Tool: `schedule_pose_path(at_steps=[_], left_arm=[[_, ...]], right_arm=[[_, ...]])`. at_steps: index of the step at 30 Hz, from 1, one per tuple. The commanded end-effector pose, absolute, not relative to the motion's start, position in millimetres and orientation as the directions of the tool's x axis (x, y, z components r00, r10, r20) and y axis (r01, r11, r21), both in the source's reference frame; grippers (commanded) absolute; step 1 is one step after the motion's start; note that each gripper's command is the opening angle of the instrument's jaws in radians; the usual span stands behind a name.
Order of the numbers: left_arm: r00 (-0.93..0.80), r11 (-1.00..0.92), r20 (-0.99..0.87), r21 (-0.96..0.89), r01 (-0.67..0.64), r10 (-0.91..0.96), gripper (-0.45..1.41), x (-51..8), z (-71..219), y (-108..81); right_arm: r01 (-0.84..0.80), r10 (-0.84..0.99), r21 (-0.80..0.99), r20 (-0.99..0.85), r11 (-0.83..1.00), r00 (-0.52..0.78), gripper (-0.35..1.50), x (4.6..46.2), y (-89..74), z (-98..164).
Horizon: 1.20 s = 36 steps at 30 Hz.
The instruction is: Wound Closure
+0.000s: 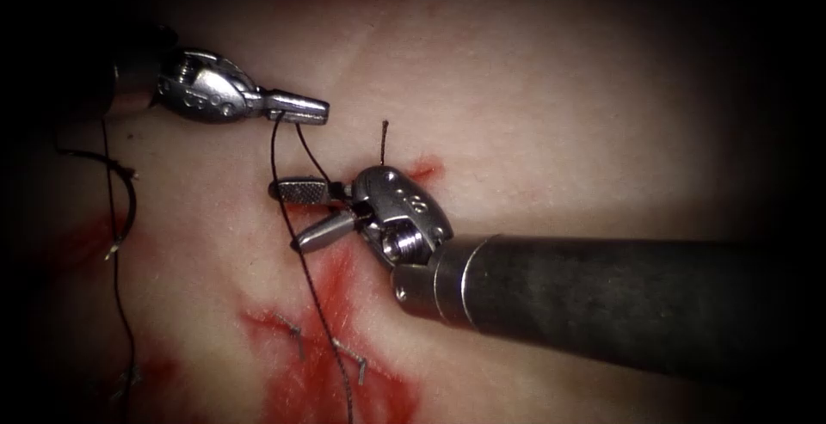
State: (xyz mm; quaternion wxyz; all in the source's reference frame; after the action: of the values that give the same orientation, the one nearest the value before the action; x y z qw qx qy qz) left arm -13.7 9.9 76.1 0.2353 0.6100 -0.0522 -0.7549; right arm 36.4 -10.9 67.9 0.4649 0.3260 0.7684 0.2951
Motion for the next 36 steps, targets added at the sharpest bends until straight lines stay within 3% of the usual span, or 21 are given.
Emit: schedule_pose_path(at_steps=[1,15,26,32,36], left_arm=[[-0.142,-0.883,-0.895,0.371,0.287,-0.423,-0.45,-14.0,76.9,10.2],[-0.128,-0.885,-0.891,0.397,0.241,-0.435,-0.45,-14.4,78.4,7.4],[-0.211,-0.911,-0.886,0.4,0.106,-0.413,-0.45,-15.8,80.1,4.3],[-0.286,-0.921,-0.877,0.385,0.065,-0.387,-0.45,-17.9,82.0,1.5],[-0.327,-0.929,-0.874,0.368,0.036,-0.359,-0.45,-19.1,83.1,0.4]], right_arm=[[0.214,0.766,0.754,-0.527,0.621,-0.368,0.77,36.5,-10.7,68.2],[0.091,0.689,0.746,-0.553,0.66,-0.468,0.76,34.2,-7.3,68.1],[0.018,0.591,0.669,-0.644,0.743,-0.486,0.81,31.6,-4.0,70.5],[-0.09,0.633,0.704,-0.68,0.704,-0.37,0.86,31.4,-4.1,71.8],[-0.167,0.663,0.72,-0.689,0.674,-0.293,0.77,31.5,-5.1,72.7]])
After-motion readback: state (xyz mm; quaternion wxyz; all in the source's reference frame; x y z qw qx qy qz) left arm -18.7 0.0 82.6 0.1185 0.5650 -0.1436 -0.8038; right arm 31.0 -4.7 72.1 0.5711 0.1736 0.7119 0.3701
